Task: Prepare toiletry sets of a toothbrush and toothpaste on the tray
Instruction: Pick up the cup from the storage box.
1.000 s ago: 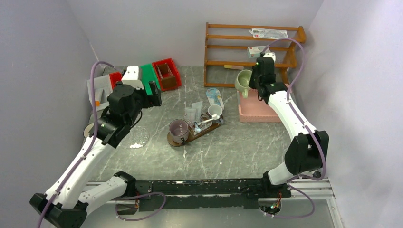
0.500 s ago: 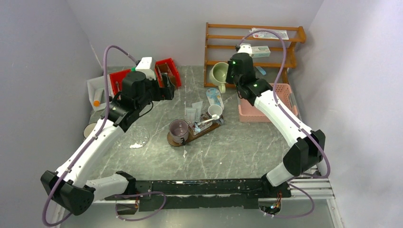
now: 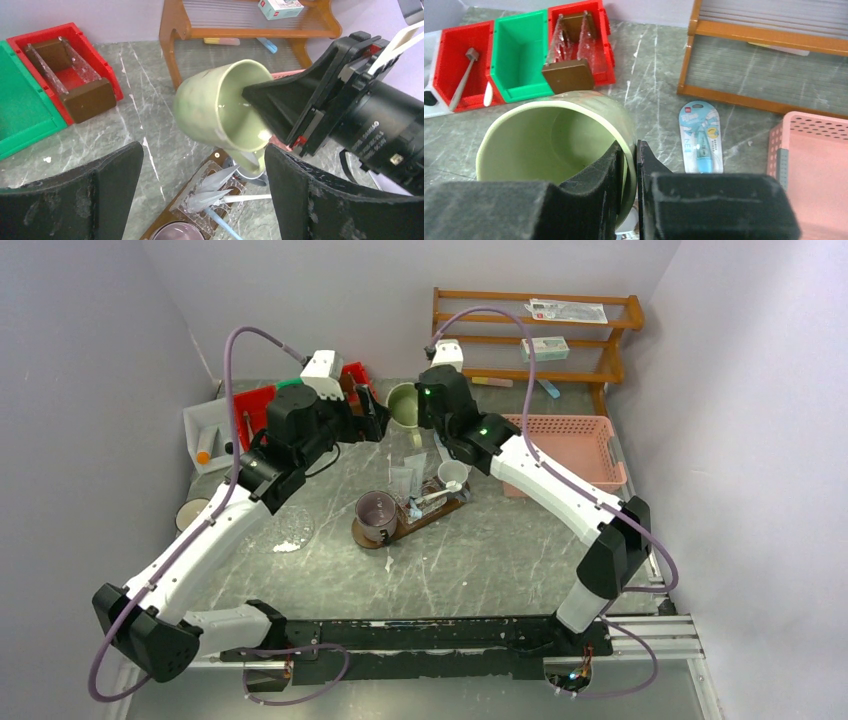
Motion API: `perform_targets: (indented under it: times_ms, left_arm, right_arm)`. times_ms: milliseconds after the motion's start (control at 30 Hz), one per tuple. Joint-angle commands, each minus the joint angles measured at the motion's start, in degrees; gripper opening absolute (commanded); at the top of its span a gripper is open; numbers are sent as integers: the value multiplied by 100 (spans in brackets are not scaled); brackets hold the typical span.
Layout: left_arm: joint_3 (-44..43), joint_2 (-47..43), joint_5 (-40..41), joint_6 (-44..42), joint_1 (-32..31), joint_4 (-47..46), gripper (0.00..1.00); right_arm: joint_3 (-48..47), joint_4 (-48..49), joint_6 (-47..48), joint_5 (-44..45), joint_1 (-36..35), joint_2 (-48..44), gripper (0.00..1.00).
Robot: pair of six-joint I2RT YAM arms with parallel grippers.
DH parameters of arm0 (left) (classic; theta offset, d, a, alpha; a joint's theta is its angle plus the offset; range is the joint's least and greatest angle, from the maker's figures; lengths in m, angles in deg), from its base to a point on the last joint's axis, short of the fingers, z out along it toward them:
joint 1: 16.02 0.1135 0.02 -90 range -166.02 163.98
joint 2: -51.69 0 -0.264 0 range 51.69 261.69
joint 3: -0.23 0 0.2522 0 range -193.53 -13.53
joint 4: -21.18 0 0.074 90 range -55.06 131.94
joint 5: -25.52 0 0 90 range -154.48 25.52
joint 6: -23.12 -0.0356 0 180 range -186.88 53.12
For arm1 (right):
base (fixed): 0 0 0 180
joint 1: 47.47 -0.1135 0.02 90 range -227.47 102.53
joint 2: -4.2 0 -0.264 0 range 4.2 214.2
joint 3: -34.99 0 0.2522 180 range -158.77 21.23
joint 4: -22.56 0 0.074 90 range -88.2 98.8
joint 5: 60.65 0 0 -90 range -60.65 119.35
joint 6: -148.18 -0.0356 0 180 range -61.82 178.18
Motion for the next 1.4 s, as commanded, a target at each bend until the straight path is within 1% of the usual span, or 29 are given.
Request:
perform_targets:
  times_ms: [0, 267, 367, 467, 600, 767, 967, 1067, 1133, 1167, 1367]
  left_arm:
    - [-101, 106, 116, 8, -118, -396, 94]
    - [-19, 217, 699, -315, -262, -376, 86]
    - [5, 296, 964, -488, -408, -400, 80]
    - [-3, 410, 1460, -668, -530, -305, 74]
    - [90, 409, 1901, -819, -590, -406, 64]
    - [91, 489, 2239, -988, -645, -386, 47]
    - [205, 455, 2424, -1148, -682, -453, 18]
    - [293, 438, 2477, -1171, -684, -436, 10]
    - [356, 425, 2455, -1165, -684, -452, 9]
    - [389, 412, 2444, -1166, -684, -460, 10]
    - [449, 460, 2567, -1162, -684, -437, 26]
  right_arm:
    - [-319, 600, -75, 397, -257, 3, 0]
    - [-424, 693, -84, 622, -574, 127, 0]
    - [-489, 669, -123, 687, -668, 195, 0]
    - [-553, 642, -180, 744, -751, 244, 0]
    - [-568, 699, -193, 822, -878, 273, 0]
    - [-634, 678, -259, 860, -1008, 344, 0]
    - [-675, 706, -320, 922, -1148, 429, 0]
    - [-686, 732, -332, 923, -1209, 462, 0]
    - [-709, 747, -331, 922, -1257, 489, 0]
    - [-731, 762, -331, 922, -1281, 509, 0]
    - [-923, 731, -364, 868, -1385, 664, 0]
